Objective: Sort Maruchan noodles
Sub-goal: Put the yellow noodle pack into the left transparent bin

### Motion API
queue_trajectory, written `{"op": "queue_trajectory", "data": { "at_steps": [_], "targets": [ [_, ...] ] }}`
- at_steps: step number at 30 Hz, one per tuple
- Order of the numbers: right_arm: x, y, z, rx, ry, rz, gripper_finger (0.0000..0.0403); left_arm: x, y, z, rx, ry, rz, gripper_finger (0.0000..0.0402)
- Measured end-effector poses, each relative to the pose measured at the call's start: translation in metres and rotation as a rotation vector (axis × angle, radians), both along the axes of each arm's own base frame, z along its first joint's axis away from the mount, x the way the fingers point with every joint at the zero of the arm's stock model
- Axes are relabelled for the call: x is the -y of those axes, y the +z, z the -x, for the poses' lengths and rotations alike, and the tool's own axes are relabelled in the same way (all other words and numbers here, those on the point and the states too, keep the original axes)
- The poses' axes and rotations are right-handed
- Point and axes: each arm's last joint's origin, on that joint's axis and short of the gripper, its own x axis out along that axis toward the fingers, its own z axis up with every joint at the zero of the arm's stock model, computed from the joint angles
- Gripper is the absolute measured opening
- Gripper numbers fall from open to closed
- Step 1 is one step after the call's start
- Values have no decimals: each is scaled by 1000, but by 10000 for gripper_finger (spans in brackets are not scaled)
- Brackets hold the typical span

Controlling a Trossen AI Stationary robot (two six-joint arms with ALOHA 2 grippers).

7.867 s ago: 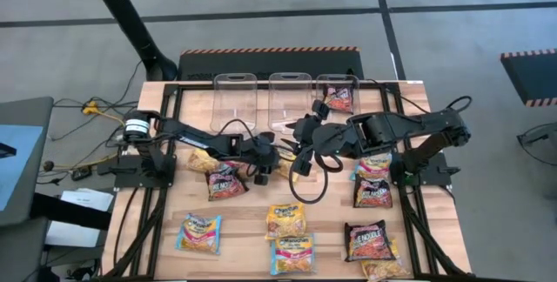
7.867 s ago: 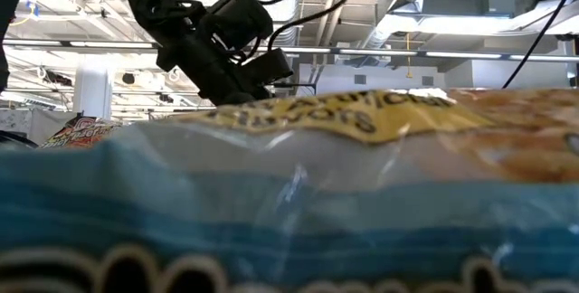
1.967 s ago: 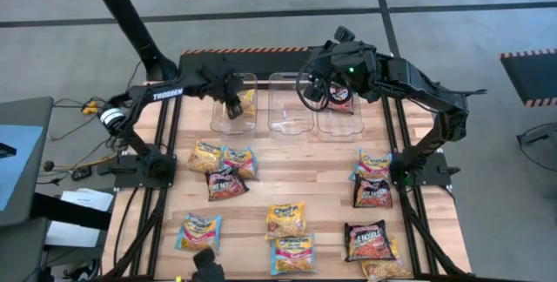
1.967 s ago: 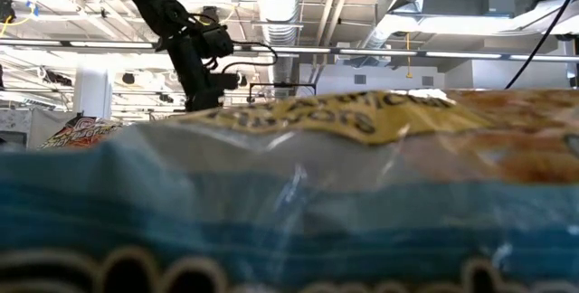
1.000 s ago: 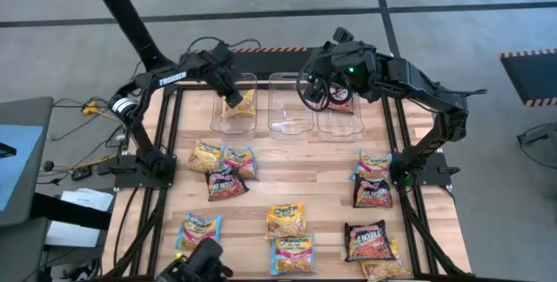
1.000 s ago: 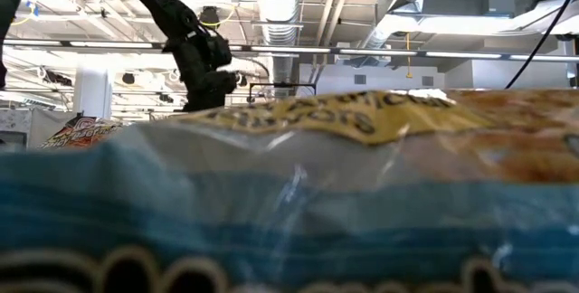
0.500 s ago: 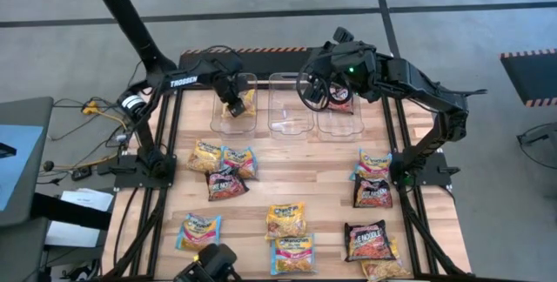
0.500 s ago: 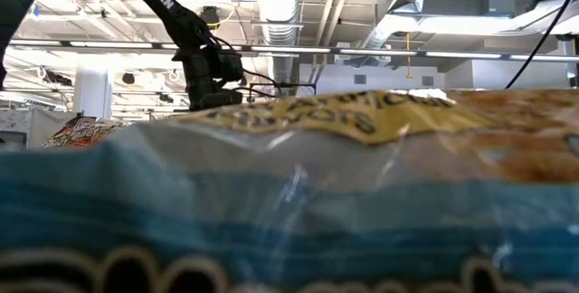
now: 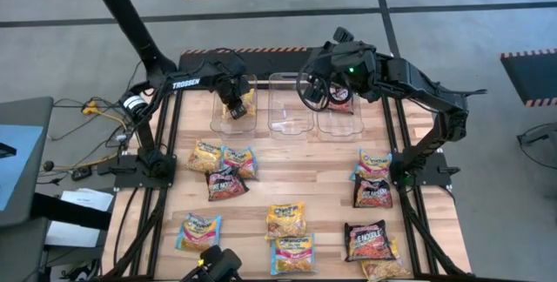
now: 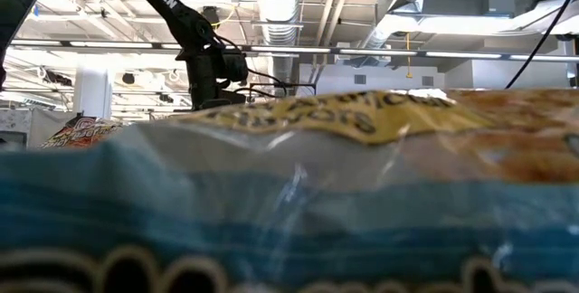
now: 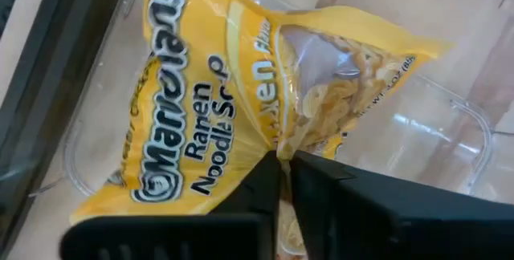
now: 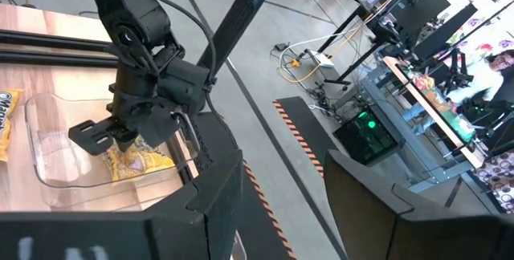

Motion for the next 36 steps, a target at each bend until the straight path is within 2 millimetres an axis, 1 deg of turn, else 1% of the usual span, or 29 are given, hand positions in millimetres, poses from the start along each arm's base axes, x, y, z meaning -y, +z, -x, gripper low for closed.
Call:
{"op": "queue_trajectory", "data": {
  "at_steps": [7,12,18,23,26,36],
  "targets": [
    [0,0,0,0,0,1,201,4,0,-4,-3,4,-2,1],
    [0,0,0,-2,1,1,201,12,0,-11,-58,-5,-60,0],
    [0,0,0,-2,0,2,201,23,0,-19,-86,-12,-80,0],
    [0,0,0,-2,0,2,201,28,4,-22,-100,24,-109,0],
    [0,0,0,-2,0,2,201,31,12,-20,-89,33,-123,0],
    [0,0,0,-2,0,2,201,40,50,-9,1,69,-189,0]
  ]
}}
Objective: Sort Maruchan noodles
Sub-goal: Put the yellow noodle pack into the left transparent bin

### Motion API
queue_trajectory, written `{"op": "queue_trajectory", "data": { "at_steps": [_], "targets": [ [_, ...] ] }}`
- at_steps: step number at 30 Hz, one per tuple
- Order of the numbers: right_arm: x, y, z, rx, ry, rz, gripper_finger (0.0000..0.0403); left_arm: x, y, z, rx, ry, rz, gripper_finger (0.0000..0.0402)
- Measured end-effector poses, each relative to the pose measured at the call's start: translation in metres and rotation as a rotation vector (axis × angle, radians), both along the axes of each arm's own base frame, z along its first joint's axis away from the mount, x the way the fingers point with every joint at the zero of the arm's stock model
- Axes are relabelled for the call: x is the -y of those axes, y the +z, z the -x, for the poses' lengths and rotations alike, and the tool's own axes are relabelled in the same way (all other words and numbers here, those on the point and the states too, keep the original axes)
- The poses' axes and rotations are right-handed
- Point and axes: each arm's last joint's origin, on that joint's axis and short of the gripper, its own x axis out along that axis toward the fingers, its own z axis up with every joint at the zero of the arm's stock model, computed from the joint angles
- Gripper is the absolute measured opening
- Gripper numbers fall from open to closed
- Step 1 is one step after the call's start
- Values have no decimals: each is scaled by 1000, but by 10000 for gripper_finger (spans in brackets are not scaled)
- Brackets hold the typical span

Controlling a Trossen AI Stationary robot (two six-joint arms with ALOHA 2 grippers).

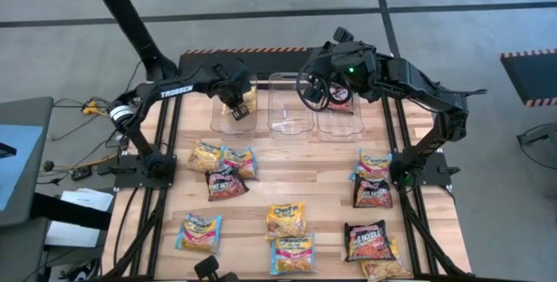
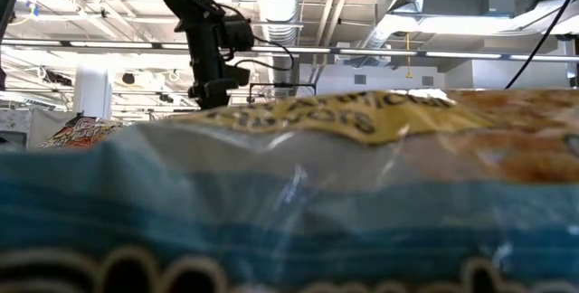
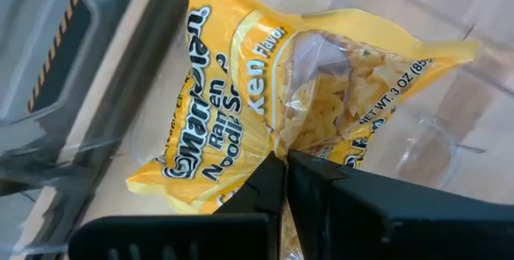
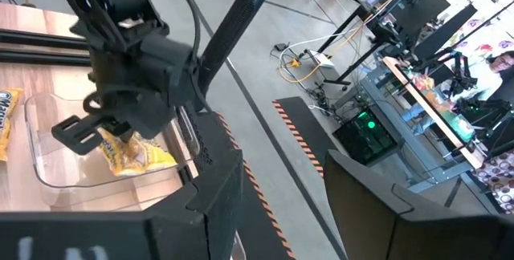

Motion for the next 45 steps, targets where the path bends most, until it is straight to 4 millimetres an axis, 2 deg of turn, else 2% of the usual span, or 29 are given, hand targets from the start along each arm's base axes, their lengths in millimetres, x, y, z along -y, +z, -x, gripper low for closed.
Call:
{"op": "queue_trajectory", "data": {
  "at_steps": [4,9,13,20,28,32,41,45],
  "targets": [
    [0,0,0,-1,0,1,201,8,17,7,29,23,-27,0],
    [0,0,0,-3,2,3,201,18,42,10,45,37,-187,0],
    [0,0,0,-5,2,5,201,10,46,7,32,28,-313,0],
    [0,0,0,-5,2,5,201,-13,29,5,-29,46,-351,0],
    [0,0,0,-5,2,5,201,-21,28,11,-8,81,-326,0],
    [0,0,0,-5,2,5,201,-25,21,11,-2,103,-295,0],
    [0,0,0,-5,1,6,201,-37,-10,3,-46,129,-228,0],
    [0,0,0,-5,1,6,201,-39,-15,2,-45,168,-228,0]
  ]
}}
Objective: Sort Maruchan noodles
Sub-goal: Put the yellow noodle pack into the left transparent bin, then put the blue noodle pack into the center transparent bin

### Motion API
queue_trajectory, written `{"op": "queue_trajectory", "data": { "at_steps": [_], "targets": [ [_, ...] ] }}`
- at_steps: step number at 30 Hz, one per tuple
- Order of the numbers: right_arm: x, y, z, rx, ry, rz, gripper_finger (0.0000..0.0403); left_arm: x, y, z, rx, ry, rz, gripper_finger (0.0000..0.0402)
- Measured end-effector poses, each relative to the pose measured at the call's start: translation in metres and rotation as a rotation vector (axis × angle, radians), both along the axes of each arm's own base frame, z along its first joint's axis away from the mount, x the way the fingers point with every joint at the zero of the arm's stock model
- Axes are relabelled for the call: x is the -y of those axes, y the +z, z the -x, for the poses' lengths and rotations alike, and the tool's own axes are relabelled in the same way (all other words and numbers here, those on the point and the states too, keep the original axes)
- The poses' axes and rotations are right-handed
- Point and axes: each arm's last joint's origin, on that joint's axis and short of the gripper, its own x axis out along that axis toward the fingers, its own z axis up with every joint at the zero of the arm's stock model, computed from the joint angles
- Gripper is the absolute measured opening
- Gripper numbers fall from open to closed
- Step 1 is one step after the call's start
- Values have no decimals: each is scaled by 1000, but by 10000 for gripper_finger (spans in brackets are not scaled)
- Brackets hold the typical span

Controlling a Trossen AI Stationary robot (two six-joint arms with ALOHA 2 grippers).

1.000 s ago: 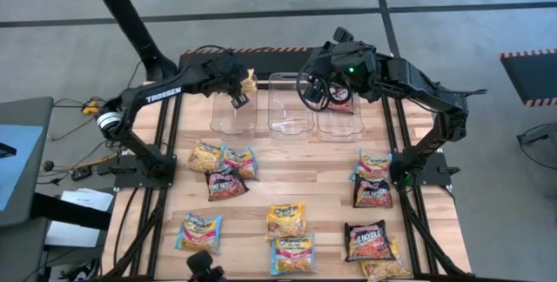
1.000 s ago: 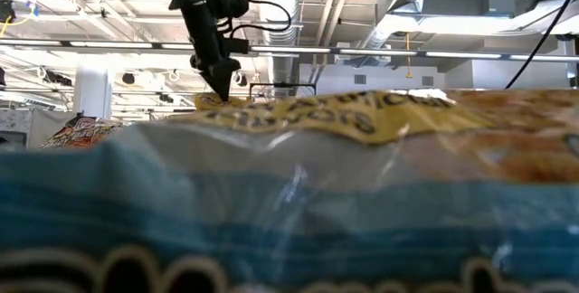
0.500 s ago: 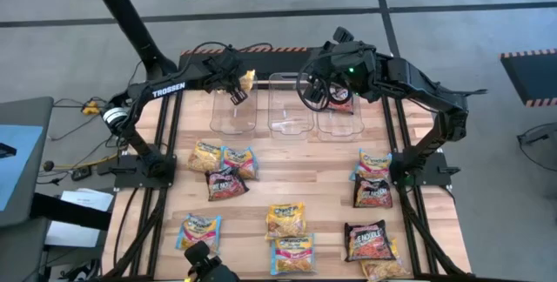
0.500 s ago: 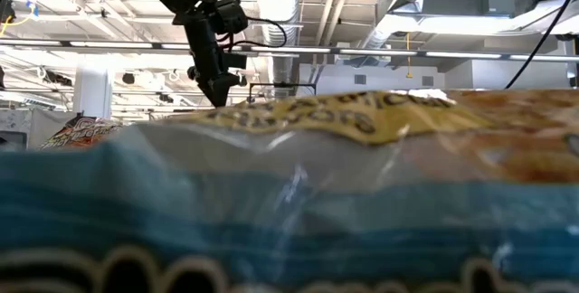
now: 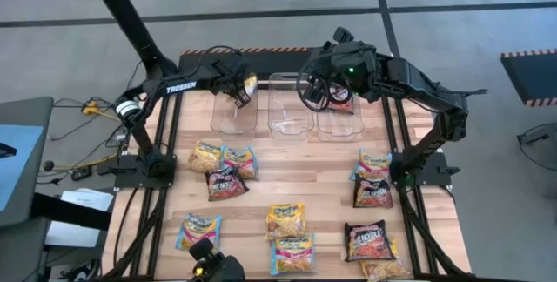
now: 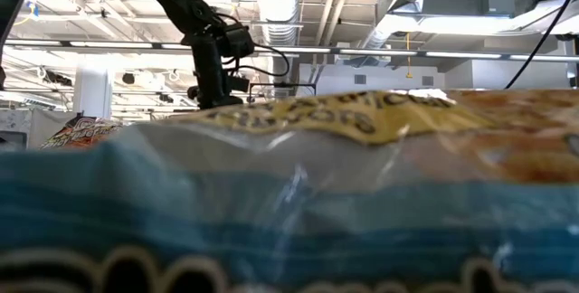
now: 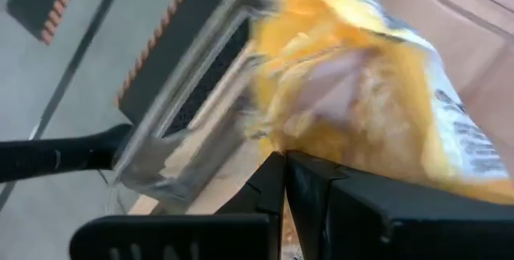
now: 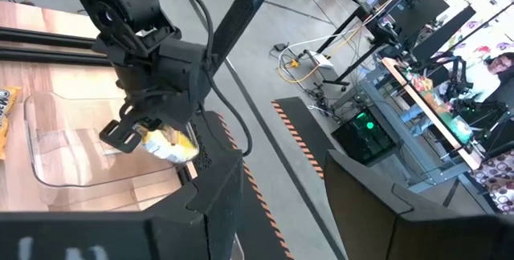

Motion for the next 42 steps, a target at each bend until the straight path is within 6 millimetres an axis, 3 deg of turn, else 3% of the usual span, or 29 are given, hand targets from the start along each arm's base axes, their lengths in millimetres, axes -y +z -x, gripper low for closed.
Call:
{"op": "queue_trajectory", "data": {
  "at_steps": [11,19,29,33,42],
  "targets": [
    [0,0,0,-1,0,1,201,-1,0,0,29,-4,14,0],
    [0,0,0,-3,1,3,201,2,-3,0,106,-82,157,3],
    [0,0,0,-18,8,17,201,-6,-4,10,229,-62,284,84],
    [0,-1,0,-25,9,16,201,-7,-5,17,316,-30,424,114],
    [-3,-12,4,-73,64,-129,201,8,1,24,356,-43,618,110]
  ]
}}
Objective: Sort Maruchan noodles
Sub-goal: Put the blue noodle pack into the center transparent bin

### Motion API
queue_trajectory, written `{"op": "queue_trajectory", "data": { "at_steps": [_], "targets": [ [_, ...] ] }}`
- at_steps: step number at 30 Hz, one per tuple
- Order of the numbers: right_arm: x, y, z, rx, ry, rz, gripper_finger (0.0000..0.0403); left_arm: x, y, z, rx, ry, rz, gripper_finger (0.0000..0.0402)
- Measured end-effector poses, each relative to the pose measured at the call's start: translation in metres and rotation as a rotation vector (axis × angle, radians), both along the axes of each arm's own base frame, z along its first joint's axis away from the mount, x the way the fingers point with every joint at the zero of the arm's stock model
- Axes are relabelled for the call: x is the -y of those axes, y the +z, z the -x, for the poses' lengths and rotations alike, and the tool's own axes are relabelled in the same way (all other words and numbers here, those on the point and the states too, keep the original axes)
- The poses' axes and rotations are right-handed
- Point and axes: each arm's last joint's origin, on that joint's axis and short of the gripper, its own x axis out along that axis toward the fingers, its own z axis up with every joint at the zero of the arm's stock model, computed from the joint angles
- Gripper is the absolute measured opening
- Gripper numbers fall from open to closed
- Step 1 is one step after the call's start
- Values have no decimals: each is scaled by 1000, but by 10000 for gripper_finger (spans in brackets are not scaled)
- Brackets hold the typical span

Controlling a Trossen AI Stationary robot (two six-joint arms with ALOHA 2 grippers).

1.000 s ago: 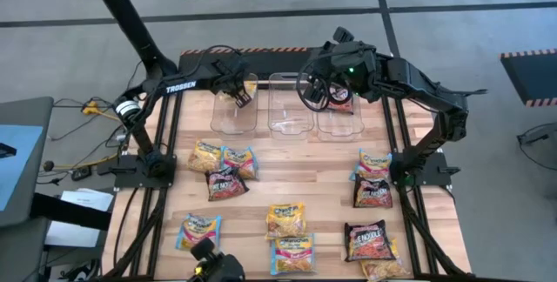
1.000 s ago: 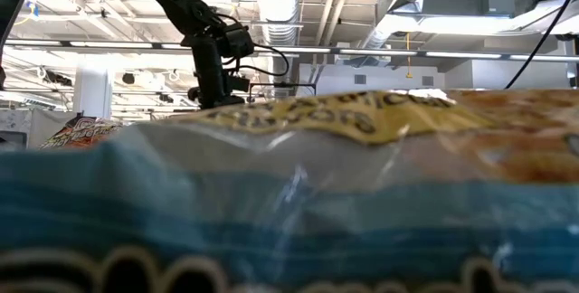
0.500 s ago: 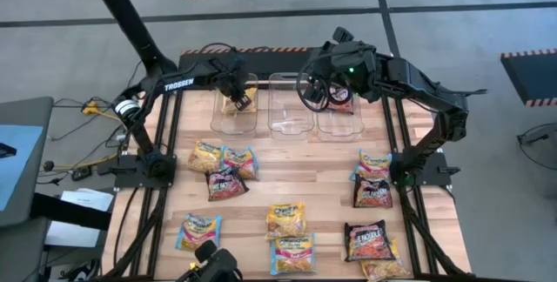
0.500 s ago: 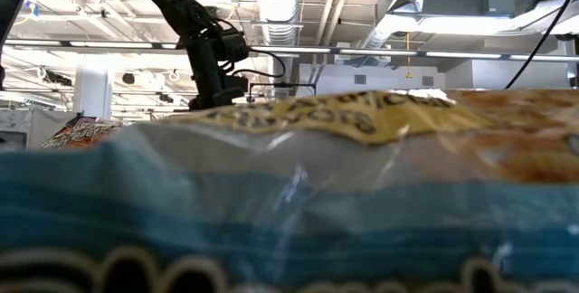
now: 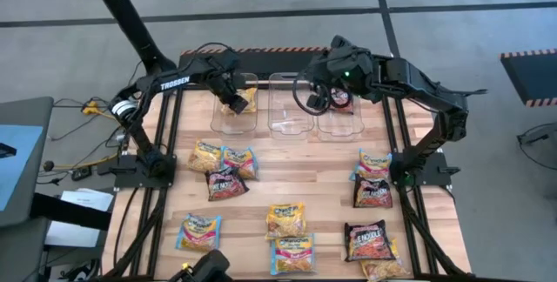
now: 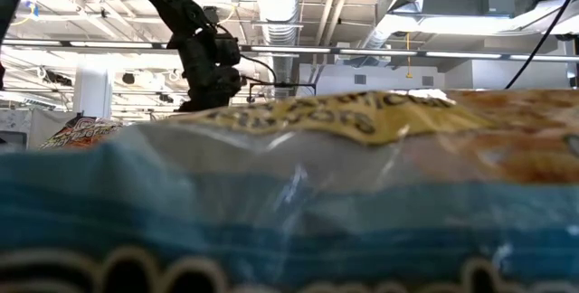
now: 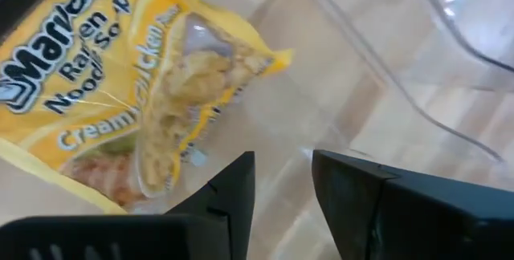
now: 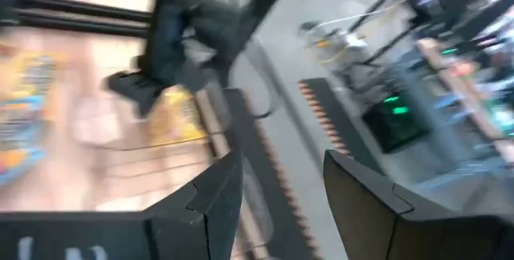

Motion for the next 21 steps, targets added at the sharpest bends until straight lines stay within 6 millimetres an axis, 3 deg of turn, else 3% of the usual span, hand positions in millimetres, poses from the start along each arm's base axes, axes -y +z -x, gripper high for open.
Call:
{"op": "queue_trajectory", "data": {
  "at_steps": [6,12,21],
  "targets": [
    [-8,-8,6,10,50,-245,201,23,33,6,42,-18,-29,103],
    [-22,-18,12,-11,-12,-463,201,55,74,13,140,-82,-110,102],
    [-68,-40,17,-139,-145,-735,217,106,114,24,252,-195,-165,102]
  ]
}}
